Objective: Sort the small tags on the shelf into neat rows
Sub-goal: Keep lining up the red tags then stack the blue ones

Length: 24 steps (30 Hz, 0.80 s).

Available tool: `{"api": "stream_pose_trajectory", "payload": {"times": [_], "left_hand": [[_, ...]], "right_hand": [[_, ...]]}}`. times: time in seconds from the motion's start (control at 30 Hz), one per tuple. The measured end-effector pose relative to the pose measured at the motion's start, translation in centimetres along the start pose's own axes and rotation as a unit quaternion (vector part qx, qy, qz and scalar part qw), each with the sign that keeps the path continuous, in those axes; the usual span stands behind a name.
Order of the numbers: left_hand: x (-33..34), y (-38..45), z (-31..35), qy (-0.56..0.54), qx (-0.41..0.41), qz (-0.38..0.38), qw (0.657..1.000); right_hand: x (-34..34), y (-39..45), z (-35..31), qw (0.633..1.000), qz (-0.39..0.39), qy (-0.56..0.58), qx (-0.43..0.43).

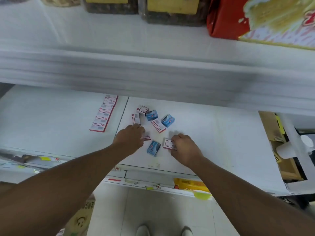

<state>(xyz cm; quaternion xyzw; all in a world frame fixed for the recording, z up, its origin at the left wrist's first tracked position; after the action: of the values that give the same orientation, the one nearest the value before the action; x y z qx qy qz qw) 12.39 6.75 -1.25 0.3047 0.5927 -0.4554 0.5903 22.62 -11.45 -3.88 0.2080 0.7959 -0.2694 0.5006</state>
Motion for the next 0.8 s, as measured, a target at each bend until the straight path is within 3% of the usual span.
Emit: {"api": "stream_pose_trajectory", "payload": {"times": [0.17, 0.4, 0.8], "left_hand": [[-4.0, -3.5, -0.5, 0.013, -0.009, 0.016, 1.0], [-8.2, -11.1, -0.4, -0.002, -0.079, 0.042, 0.996], [-9.9, -26.4, -3.3, 0.0, -0.21, 0.034, 0.977]], "right_hand": [[-4.0, -1.4, -1.3, 1.0, 0.002, 0.01, -0.008], [-8.7, -3.5, -5.8, 0.996, 0.012, 0.034, -0.085], [-8.0, -9.1, -17.5, 0.967, -0.028, 0.028, -0.253]]}}
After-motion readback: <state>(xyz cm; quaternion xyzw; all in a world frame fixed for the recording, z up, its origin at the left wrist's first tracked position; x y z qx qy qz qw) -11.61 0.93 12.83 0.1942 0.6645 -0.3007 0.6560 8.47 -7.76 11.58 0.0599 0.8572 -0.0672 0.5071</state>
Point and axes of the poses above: each hand's wrist, its own y-axis towards the middle knuckle, its own x-axis out of the palm, z = x × y, the point moved 9 cm from there along y, towards the middle knuckle, and after that the axes turned 2 degrees about y, right-handed, at the moved point
